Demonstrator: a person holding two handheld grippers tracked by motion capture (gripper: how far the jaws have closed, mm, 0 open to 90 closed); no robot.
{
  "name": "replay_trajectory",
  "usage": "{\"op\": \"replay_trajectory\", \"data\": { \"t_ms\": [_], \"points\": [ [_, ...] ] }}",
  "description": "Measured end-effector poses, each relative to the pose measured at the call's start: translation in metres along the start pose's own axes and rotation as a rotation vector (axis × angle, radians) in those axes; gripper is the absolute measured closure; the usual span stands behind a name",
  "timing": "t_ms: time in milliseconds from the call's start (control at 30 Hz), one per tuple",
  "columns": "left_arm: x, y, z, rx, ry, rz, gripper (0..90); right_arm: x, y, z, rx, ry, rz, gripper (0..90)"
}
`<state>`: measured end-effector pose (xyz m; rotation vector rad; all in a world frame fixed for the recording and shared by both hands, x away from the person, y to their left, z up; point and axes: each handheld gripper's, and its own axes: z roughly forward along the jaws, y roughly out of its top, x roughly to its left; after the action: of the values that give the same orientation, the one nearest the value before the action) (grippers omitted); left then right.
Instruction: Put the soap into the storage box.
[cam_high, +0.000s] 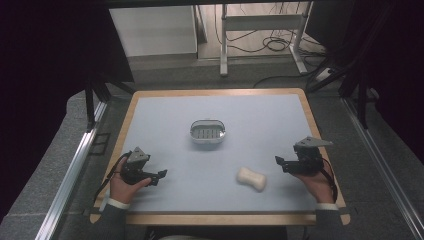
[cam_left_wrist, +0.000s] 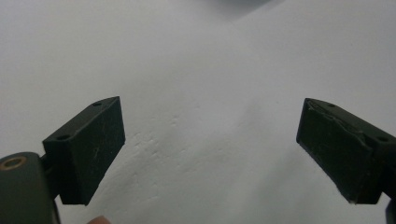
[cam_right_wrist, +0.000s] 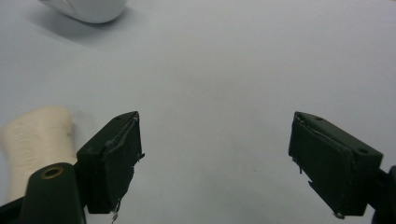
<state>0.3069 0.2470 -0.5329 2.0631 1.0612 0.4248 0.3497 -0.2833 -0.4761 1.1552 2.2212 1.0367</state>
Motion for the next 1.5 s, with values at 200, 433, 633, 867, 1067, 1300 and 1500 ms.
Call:
{"op": "replay_trajectory", "data": {
  "t_ms": [200,433,633,867,1067,1300,1500],
  "points": [
    [-0.001,0.001,0.003,0.004,-0.007,0.007,8.3,0.014,0.015,-0.006,0.07,0.056,-0.087,19.0],
    [-0.001,0.002,0.001,-0.002,-0.011,0.006,8.3,0.023,0.02,-0.008,0.109,0.076,-0.12,20.5],
    [-0.001,0.002,0.003,0.003,-0.013,0.007,8.3,0.036,0.029,-0.006,0.149,0.119,-0.161,22.8],
    [-0.002,0.002,0.003,0.004,-0.013,0.002,8.3,0.06,0.048,0.004,0.23,0.164,-0.24,24.3],
    [-0.002,0.003,0.002,0.007,-0.02,0.016,8.3,0.078,0.054,0.017,0.292,0.209,-0.29,25.0],
    [-0.003,0.003,0.004,0.006,-0.027,0.017,8.3,0.094,0.053,0.034,0.394,0.232,-0.339,26.3],
    [-0.003,0.003,0.002,-0.002,-0.024,0.015,8.3,0.105,0.046,0.045,0.503,0.226,-0.391,27.2]
  ]
}}
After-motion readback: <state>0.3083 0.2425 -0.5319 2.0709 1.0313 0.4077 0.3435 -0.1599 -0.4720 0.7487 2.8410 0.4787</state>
